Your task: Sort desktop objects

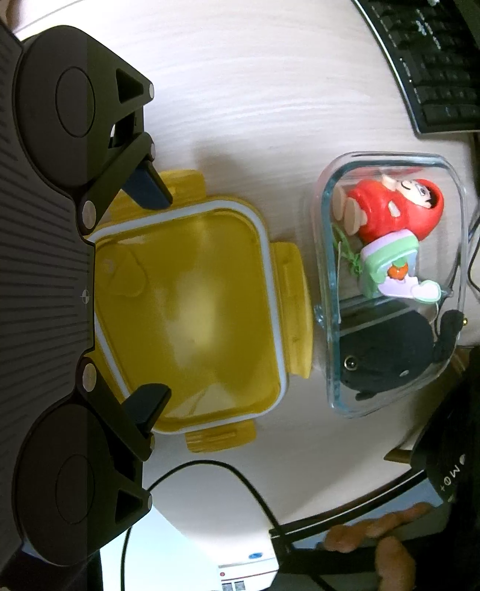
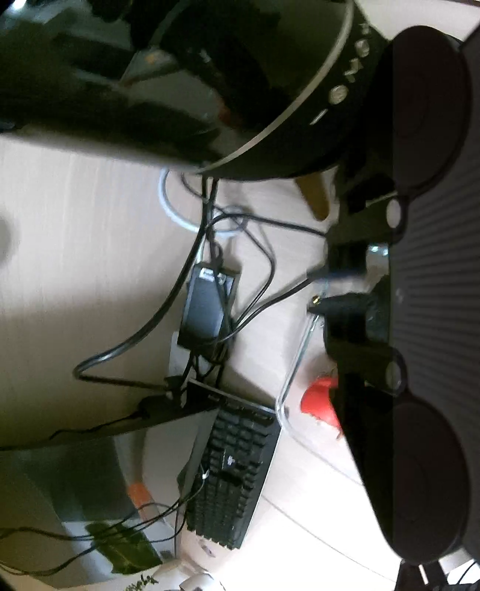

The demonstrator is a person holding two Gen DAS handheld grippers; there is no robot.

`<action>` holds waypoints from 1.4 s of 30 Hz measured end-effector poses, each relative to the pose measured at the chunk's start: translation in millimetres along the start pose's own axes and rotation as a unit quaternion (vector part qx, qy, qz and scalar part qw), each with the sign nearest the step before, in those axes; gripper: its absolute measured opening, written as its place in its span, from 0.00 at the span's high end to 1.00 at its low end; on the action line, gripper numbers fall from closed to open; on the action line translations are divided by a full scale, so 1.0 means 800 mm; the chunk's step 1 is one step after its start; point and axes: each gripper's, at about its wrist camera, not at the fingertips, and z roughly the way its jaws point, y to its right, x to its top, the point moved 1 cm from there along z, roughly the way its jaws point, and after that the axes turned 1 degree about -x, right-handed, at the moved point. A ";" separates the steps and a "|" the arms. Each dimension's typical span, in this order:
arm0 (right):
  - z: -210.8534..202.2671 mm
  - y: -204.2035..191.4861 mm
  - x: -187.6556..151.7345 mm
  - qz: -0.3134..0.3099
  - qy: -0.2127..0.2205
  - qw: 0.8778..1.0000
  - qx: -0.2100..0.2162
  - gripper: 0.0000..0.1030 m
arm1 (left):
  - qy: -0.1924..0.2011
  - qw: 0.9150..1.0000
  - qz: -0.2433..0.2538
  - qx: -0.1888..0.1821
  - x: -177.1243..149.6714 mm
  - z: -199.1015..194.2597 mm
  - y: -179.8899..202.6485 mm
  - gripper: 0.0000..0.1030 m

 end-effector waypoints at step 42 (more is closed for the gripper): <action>-0.005 -0.015 -0.070 0.022 -0.034 0.999 0.012 0.53 | 0.010 0.999 -0.007 0.039 0.002 -0.007 -0.017 0.01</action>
